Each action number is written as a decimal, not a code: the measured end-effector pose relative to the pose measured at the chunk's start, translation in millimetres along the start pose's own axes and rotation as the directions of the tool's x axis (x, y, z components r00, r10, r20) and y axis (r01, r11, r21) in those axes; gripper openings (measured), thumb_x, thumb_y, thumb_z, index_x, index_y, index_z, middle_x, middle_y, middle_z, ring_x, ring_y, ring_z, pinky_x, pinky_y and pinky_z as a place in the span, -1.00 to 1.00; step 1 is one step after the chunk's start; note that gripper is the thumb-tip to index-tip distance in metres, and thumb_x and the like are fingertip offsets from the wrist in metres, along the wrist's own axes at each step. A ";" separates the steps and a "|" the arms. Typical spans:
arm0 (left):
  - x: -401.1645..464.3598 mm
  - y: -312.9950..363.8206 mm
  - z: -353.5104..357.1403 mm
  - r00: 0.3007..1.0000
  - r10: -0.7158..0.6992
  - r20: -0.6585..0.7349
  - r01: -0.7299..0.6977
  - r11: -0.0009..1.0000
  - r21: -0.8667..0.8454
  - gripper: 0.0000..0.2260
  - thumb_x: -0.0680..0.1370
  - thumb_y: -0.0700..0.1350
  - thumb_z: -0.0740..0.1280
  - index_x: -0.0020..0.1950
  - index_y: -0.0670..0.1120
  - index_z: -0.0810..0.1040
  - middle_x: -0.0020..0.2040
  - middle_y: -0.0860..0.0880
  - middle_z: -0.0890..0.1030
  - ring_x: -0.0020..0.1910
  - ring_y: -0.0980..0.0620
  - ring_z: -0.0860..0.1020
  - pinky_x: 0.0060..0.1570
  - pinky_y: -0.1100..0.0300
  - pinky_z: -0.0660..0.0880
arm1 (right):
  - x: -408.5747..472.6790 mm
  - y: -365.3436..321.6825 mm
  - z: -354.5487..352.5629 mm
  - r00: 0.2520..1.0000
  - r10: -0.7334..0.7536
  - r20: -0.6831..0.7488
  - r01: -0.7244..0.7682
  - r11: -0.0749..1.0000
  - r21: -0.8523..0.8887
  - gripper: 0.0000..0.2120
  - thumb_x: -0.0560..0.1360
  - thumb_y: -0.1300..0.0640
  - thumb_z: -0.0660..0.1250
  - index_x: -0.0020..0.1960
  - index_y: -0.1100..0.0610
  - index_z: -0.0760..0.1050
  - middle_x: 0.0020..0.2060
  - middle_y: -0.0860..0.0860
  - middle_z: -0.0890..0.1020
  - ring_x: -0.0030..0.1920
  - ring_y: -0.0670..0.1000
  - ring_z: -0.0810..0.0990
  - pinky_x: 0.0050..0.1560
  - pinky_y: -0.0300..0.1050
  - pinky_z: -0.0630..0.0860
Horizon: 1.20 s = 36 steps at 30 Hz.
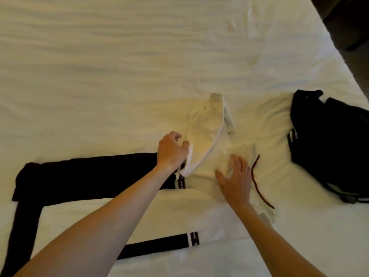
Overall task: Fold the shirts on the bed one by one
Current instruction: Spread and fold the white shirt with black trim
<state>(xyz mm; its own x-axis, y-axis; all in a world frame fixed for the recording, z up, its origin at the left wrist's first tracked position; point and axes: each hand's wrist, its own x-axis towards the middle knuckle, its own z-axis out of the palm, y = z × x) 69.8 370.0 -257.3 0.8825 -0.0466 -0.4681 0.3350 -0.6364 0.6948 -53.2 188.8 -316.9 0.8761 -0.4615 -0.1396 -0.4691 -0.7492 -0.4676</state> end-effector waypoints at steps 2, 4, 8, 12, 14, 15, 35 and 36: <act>20.7 15.0 21.9 0.989 -0.142 0.031 0.144 0.986 -0.078 -0.49 0.55 0.14 0.33 0.40 -0.11 0.44 0.32 -0.07 0.52 0.19 -0.05 0.52 0.05 0.13 0.43 | 4.2 17.7 -0.4 0.992 0.061 0.109 -0.062 0.998 0.010 -0.20 0.36 -0.06 0.54 0.47 0.18 0.32 0.42 0.14 0.34 0.38 0.21 0.32 0.35 0.09 0.27; 39.1 27.2 33.9 0.958 -0.271 0.094 0.279 0.956 -0.090 -0.37 0.49 0.23 0.36 0.37 -0.19 0.47 0.31 -0.15 0.54 0.14 -0.11 0.55 0.05 0.05 0.49 | 7.6 27.9 1.4 0.985 0.047 0.167 -0.050 0.999 0.010 -0.14 0.32 -0.12 0.55 0.48 0.14 0.30 0.45 0.08 0.30 0.42 0.16 0.29 0.37 0.04 0.24; 63.5 56.8 44.3 0.898 -0.397 0.190 0.440 0.834 -0.335 -0.30 0.35 0.17 0.55 0.32 -0.21 0.49 0.25 -0.13 0.57 0.13 -0.16 0.57 0.12 0.03 0.52 | 15.8 34.7 3.9 0.976 0.065 0.210 -0.074 0.997 0.035 -0.07 0.27 -0.19 0.55 0.50 0.09 0.26 0.48 0.01 0.25 0.47 0.07 0.24 0.36 0.00 0.24; 76.6 91.5 41.3 0.764 -0.511 0.394 0.626 0.736 -0.259 -0.48 0.34 0.07 0.58 0.20 -0.12 0.55 0.02 -0.11 0.68 -0.06 -0.12 0.65 -0.10 0.04 0.55 | 19.7 41.4 3.1 0.964 0.068 0.257 -0.081 0.996 0.041 -0.01 0.26 -0.23 0.53 0.54 0.04 0.18 0.52 -0.02 0.19 0.50 0.02 0.18 0.40 -0.04 0.20; 78.9 106.8 37.0 0.691 -0.535 0.486 0.664 0.736 -0.134 -0.54 0.29 0.03 0.61 0.07 -0.14 0.60 -0.11 -0.13 0.72 -0.16 -0.11 0.69 -0.12 0.08 0.59 | 21.9 45.8 0.5 0.955 0.064 0.290 -0.081 0.996 0.048 0.03 0.24 -0.24 0.54 0.55 0.02 0.15 0.53 -0.05 0.16 0.52 -0.02 0.16 0.42 -0.04 0.18; 79.6 112.3 34.8 0.695 -0.497 0.520 0.645 0.750 -0.146 -0.55 0.28 -0.01 0.62 0.08 -0.14 0.61 -0.06 -0.14 0.71 -0.08 -0.12 0.68 0.01 0.04 0.59 | 22.3 47.7 -1.2 0.951 0.058 0.303 -0.077 0.996 0.053 0.04 0.22 -0.24 0.55 0.56 0.00 0.14 0.54 -0.07 0.14 0.52 -0.03 0.15 0.44 -0.03 0.18; -9.5 -10.4 -131.0 0.999 -0.049 -0.018 -0.014 0.076 -0.997 -0.69 0.63 -0.06 0.25 0.34 -0.10 0.56 0.27 -0.07 0.60 0.31 -0.06 0.55 0.30 0.00 0.48 | 22.9 45.2 -12.5 0.948 -0.082 0.308 0.086 0.996 0.001 -0.16 0.27 -0.15 0.60 0.40 0.13 0.35 0.42 0.07 0.29 0.41 0.11 0.32 0.34 0.07 0.34; -19.4 -26.4 -140.7 0.997 -0.069 -0.021 -0.015 0.086 -0.996 -0.76 0.63 -0.07 0.25 0.18 -0.08 0.67 0.16 -0.04 0.67 0.22 -0.02 0.61 0.22 0.03 0.54 | 22.7 43.6 -12.3 0.950 -0.077 0.303 0.083 0.997 -0.007 -0.17 0.26 -0.14 0.61 0.40 0.12 0.35 0.42 0.07 0.29 0.41 0.12 0.32 0.33 0.08 0.35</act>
<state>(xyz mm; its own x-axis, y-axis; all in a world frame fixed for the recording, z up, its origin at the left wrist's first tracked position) 90.3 496.0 -189.7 0.8641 0.0138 -0.5031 0.3442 0.7132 0.6107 -55.2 139.8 -329.7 0.9020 -0.2364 -0.3612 -0.3954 -0.7882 -0.4716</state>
